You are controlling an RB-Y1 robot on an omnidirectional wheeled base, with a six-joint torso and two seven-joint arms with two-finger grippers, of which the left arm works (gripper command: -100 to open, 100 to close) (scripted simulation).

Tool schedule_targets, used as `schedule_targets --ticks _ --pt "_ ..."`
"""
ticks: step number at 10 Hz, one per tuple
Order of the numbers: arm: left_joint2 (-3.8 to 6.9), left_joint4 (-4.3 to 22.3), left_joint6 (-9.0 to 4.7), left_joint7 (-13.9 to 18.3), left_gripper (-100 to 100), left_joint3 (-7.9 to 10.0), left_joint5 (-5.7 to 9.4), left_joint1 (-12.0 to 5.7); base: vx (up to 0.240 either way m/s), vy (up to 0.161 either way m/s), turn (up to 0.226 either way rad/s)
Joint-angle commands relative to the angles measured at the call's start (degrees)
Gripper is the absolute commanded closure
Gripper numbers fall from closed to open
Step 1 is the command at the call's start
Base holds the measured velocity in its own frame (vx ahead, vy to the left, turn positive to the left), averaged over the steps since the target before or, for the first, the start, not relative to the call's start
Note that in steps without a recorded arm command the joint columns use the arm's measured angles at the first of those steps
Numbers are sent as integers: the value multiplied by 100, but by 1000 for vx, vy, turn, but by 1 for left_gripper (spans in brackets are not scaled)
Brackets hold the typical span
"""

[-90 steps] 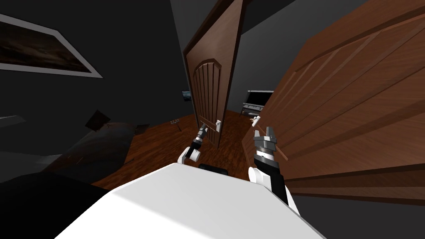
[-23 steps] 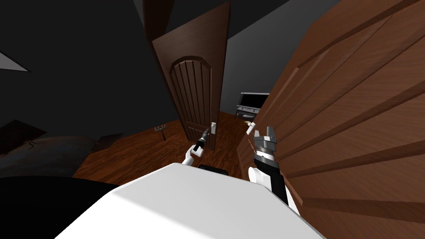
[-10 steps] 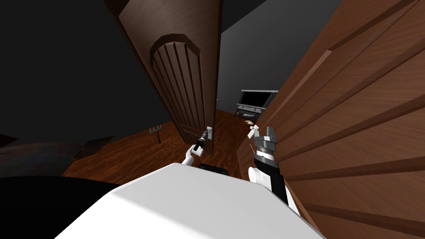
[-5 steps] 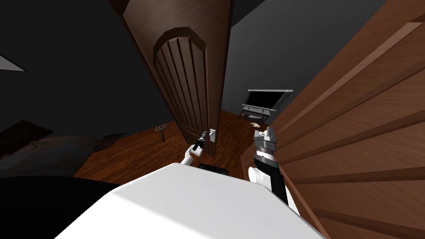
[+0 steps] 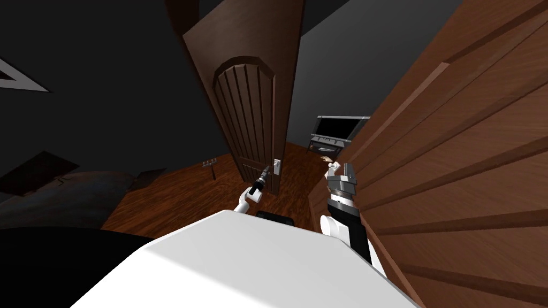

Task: Push the door open

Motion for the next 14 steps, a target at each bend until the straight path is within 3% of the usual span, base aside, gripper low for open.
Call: schedule_targets --ticks 1,3,5,9,13,14 --pt "-31 -53 28 36 -100 -70 9 23 -267 3 -16" --pt "-116 -121 54 73 -100 -158 17 57 -204 19 -19" --pt "-64 -71 30 43 -100 -110 9 30 -6 -21 -17" --pt "-43 19 -25 25 -100 -49 10 -33 178 -50 -18" --pt "-156 129 -92 1 -100 26 11 -111 216 -55 -22" --pt "-135 108 -78 3 -100 15 10 -98 85 -30 2"
